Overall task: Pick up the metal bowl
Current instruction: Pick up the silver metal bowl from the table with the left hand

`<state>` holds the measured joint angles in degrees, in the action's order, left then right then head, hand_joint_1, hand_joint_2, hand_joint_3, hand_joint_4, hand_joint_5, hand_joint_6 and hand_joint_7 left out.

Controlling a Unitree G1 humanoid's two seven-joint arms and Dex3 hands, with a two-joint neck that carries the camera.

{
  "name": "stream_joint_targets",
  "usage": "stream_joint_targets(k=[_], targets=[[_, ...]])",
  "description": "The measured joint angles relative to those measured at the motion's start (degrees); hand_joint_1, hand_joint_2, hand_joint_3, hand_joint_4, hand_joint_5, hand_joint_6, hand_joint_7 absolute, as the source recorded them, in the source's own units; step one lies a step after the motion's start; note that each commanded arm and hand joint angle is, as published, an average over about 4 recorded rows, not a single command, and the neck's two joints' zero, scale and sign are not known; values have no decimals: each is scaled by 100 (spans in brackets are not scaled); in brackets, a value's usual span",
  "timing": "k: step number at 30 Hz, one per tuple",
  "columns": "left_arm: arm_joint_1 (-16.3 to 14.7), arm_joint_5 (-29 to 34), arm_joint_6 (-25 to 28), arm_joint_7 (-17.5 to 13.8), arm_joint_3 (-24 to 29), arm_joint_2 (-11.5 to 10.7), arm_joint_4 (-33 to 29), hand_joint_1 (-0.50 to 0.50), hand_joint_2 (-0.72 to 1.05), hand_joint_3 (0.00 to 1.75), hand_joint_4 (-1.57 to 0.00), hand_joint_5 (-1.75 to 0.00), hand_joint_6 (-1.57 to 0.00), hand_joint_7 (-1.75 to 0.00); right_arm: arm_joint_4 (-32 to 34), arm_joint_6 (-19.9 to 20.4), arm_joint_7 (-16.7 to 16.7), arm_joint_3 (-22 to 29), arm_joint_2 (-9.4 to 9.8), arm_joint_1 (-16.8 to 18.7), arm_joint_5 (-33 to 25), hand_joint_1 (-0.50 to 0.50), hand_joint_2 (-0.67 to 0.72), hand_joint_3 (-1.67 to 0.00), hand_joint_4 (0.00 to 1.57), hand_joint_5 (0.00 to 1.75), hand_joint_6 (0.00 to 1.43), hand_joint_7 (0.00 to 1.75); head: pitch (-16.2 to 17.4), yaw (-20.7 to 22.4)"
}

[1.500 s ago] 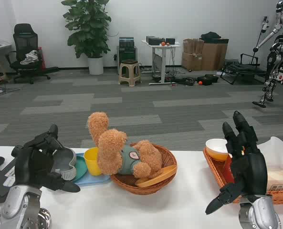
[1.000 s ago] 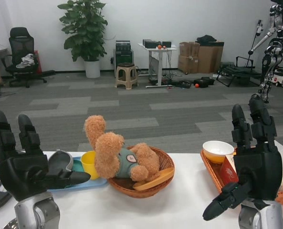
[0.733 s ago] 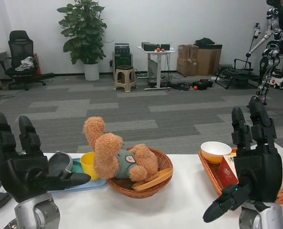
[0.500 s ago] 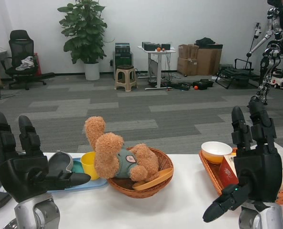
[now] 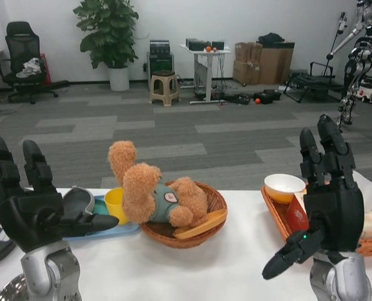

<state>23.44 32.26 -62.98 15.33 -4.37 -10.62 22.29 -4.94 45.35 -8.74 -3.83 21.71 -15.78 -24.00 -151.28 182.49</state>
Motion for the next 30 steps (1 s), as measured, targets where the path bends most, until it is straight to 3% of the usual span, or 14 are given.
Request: stream_joint_targets(k=[6,12,19,25,30], targets=[[-83,327,83,-172,-219,-335,2,-50,-55,9,0,0,0,0,-127,-3,1,-39,20,44,-57,-4,72,0,0,0,0,14,651,486],[-110,337,113,-174,-327,-372,65,-50,-55,9,0,0,0,0,-369,-2,2,-149,118,64,-106,-4,72,0,0,0,0,14,1070,1399],[-110,327,257,-231,-470,-317,205,-50,-50,9,0,0,0,0,-555,4,5,-250,169,73,-239,-4,72,0,0,10,0,14,1208,2454],[-138,325,442,-665,-692,-337,195,-50,-55,9,0,0,0,0,-707,10,10,-376,255,75,-352,-4,72,0,0,10,0,14,1173,3081],[-386,520,535,-880,-688,-397,-1,-50,-55,9,0,0,0,0,-853,47,15,-394,302,77,-503,-4,72,0,0,10,0,14,1058,3466]])
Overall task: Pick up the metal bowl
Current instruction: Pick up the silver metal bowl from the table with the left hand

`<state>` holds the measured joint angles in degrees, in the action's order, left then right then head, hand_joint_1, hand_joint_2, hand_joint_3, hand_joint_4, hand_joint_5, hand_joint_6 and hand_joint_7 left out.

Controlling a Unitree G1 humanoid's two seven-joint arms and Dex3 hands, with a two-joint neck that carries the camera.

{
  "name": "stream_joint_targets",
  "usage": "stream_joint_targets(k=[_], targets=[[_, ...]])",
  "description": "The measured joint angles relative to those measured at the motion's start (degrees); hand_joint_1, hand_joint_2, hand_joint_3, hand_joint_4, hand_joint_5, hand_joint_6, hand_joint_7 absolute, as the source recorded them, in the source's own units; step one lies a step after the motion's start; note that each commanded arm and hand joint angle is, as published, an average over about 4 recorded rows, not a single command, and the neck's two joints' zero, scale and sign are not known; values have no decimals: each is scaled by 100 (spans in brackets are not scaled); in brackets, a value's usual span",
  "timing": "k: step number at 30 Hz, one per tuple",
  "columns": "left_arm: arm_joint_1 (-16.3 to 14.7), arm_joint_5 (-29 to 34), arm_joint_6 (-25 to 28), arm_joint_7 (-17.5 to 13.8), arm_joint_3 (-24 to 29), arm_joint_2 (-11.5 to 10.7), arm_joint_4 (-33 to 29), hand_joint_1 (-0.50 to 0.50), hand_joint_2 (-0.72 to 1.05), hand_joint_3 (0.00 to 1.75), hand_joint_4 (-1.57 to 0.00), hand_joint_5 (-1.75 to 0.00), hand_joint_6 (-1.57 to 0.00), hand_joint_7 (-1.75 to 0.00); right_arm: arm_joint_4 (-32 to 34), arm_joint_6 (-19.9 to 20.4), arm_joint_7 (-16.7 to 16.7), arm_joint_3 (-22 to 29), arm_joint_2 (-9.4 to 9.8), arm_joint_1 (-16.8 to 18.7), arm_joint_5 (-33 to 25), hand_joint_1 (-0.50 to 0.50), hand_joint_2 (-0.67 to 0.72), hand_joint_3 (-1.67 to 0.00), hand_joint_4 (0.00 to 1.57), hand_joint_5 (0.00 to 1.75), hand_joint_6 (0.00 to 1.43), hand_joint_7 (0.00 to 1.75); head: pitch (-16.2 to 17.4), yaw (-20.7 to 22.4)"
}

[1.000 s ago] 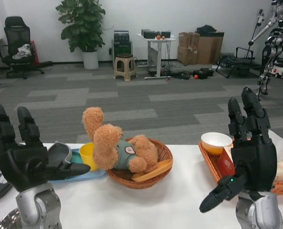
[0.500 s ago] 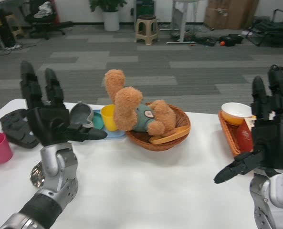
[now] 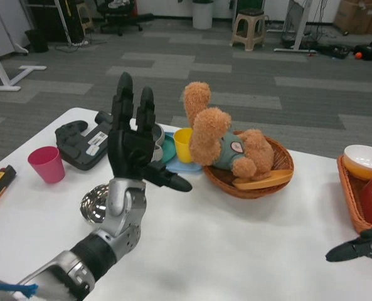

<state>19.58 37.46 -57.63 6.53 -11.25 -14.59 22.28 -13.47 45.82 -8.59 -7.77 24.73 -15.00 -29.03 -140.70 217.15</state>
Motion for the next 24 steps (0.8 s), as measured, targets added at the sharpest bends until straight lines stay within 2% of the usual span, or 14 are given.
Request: stream_joint_targets(k=[3,8,13,15,18,21,24], targets=[[-214,176,46,-155,68,-86,-262,-50,-55,9,0,0,0,0,-32,38,1,-1,33,0,-40,-4,72,0,0,10,0,14,-46,192],[-896,384,113,-246,421,-385,-1005,-50,-48,9,0,0,0,0,-142,66,0,41,82,5,-140,-4,72,0,0,10,0,14,-82,479],[-1844,93,527,-248,1644,-412,-1989,-50,-46,9,0,0,0,0,-243,78,-5,127,124,22,-199,-4,72,0,0,10,0,14,-80,751],[-2202,26,654,-251,2142,-336,-2267,-50,-46,9,0,0,0,0,-272,79,-3,132,131,28,-241,-4,72,0,0,10,0,14,-73,856],[-2611,12,688,-249,2798,-103,-2421,-50,-46,9,0,0,0,0,-324,79,-3,135,145,31,-285,-4,72,0,0,10,0,14,-42,952],[-2754,-40,749,-335,3270,92,-2457,-50,-39,9,0,0,0,0,-358,78,-3,136,150,29,-298,-4,72,0,0,10,0,14,-27,1035],[-2876,-442,1147,-638,3958,362,-2478,-50,-37,9,0,0,0,0,-393,79,-3,145,153,29,-308,-3,72,0,0,10,0,14,2,1108]])
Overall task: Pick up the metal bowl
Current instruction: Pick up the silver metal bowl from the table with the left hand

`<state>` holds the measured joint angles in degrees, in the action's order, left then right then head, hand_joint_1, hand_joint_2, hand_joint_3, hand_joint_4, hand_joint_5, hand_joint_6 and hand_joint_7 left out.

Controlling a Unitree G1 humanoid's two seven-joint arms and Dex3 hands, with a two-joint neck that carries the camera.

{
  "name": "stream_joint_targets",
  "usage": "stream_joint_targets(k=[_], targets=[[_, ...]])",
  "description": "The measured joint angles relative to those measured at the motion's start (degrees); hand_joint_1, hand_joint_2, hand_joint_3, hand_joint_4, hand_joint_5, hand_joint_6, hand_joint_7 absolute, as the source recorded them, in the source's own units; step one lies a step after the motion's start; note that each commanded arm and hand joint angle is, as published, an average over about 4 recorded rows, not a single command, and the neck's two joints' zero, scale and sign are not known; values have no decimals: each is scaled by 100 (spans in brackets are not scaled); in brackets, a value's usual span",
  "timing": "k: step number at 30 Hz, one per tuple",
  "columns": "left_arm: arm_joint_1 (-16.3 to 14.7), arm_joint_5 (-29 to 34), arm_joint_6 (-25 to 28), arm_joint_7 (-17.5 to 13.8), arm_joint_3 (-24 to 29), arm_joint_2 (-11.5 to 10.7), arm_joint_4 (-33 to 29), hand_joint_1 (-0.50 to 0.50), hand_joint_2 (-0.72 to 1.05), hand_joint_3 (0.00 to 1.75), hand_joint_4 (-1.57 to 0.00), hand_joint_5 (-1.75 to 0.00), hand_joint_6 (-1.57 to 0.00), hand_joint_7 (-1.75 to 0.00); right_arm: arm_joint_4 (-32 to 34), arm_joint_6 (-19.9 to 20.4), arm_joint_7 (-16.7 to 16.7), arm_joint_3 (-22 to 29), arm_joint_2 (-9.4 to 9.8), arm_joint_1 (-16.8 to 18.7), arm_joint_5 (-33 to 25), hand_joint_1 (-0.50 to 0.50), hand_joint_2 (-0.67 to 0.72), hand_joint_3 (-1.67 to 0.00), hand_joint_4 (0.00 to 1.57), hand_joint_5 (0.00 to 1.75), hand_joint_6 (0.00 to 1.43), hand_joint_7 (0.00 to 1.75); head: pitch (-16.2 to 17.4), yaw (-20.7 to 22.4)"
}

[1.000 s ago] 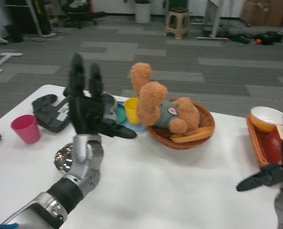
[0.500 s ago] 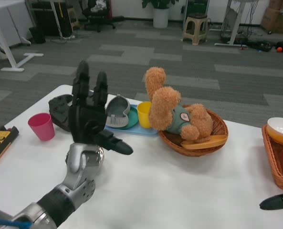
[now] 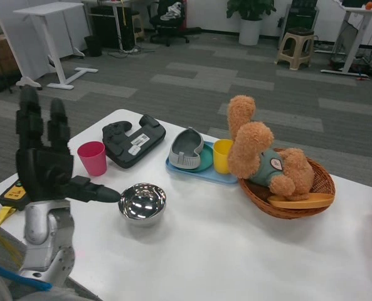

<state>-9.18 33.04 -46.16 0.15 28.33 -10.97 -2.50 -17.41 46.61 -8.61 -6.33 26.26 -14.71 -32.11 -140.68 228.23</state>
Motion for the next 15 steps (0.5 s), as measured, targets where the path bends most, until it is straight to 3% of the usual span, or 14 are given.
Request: stream_joint_targets(k=[4,7,11,15], targets=[[-55,-610,1248,-1139,1127,705,17,-50,-44,9,0,0,0,0,-160,1,0,5,2,1,-33,-1,72,0,0,10,0,14,75,52],[123,-1008,1653,-1715,1685,1056,266,-50,-41,9,0,0,0,0,-278,3,-1,-16,5,2,-37,0,72,0,0,10,0,14,111,79],[202,-1483,1613,-1936,1839,1148,996,-50,-33,9,0,0,0,0,-337,3,-1,-74,5,2,-40,0,72,0,0,10,0,14,154,105],[269,-1512,1257,-1945,1826,1141,1517,-50,-28,9,0,0,0,0,-346,4,-2,-110,6,2,-44,0,72,0,0,10,0,14,161,135]])
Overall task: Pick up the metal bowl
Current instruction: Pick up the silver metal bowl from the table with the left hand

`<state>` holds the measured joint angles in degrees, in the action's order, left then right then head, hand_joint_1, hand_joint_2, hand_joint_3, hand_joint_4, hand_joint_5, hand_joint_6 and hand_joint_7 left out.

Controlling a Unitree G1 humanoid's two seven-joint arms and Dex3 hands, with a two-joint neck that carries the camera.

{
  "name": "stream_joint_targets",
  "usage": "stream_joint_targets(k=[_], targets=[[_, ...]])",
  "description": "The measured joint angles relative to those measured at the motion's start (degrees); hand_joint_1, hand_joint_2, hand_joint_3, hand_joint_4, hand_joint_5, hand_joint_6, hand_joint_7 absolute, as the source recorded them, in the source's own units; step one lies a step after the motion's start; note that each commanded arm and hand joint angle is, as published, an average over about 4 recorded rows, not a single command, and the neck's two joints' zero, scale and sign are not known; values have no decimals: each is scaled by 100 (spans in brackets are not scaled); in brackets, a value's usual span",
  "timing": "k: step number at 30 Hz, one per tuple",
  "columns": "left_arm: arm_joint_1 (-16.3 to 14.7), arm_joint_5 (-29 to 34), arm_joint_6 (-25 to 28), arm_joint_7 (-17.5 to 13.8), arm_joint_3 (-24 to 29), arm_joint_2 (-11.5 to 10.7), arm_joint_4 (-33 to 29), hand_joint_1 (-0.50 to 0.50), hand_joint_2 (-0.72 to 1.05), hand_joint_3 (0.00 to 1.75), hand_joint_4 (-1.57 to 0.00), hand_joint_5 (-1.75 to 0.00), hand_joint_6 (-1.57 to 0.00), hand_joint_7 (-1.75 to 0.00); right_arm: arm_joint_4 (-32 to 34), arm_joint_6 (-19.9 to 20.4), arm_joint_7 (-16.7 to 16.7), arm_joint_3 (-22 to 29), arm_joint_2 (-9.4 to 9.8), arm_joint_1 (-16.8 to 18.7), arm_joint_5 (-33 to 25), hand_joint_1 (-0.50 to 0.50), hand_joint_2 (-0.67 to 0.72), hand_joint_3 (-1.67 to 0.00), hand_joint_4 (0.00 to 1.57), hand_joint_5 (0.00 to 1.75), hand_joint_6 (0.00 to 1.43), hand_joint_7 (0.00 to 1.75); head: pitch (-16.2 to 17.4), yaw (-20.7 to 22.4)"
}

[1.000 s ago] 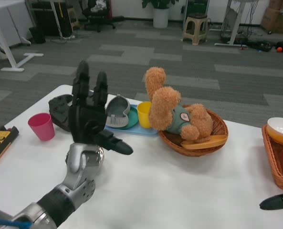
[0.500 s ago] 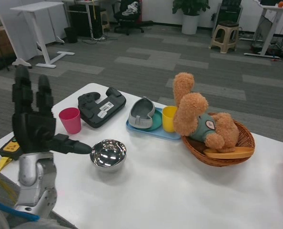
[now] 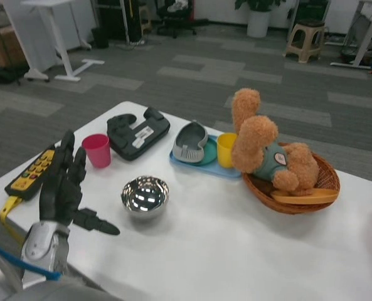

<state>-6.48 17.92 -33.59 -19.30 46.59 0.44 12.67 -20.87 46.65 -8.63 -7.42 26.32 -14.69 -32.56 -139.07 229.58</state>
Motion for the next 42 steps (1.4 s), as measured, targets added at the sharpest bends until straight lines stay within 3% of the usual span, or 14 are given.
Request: stream_joint_targets(k=[4,13,22,34,42], targets=[[167,-119,-174,0,-180,-87,681,-50,-28,9,0,0,0,0,-13,4,-1,-62,1,0,-21,0,72,0,0,10,0,14,-53,60],[893,-581,-484,-78,-348,-349,2121,-50,-26,9,0,0,0,0,-30,25,-3,-154,2,3,-63,0,72,0,0,10,0,14,-103,98],[1404,-828,-516,-89,-370,-622,3127,-50,-19,9,0,0,0,0,-31,50,-5,-260,6,3,-97,0,72,0,1,12,0,14,-124,80],[1680,-1045,-524,-89,-305,-939,3812,-50,-19,9,0,0,0,0,-28,56,-6,-282,8,3,-104,0,72,0,3,10,0,14,-118,69],[1688,-1045,-526,-94,-144,-976,3931,-50,-19,9,0,0,0,0,-26,56,-6,-303,8,3,-112,0,72,0,0,10,0,14,-87,96]])
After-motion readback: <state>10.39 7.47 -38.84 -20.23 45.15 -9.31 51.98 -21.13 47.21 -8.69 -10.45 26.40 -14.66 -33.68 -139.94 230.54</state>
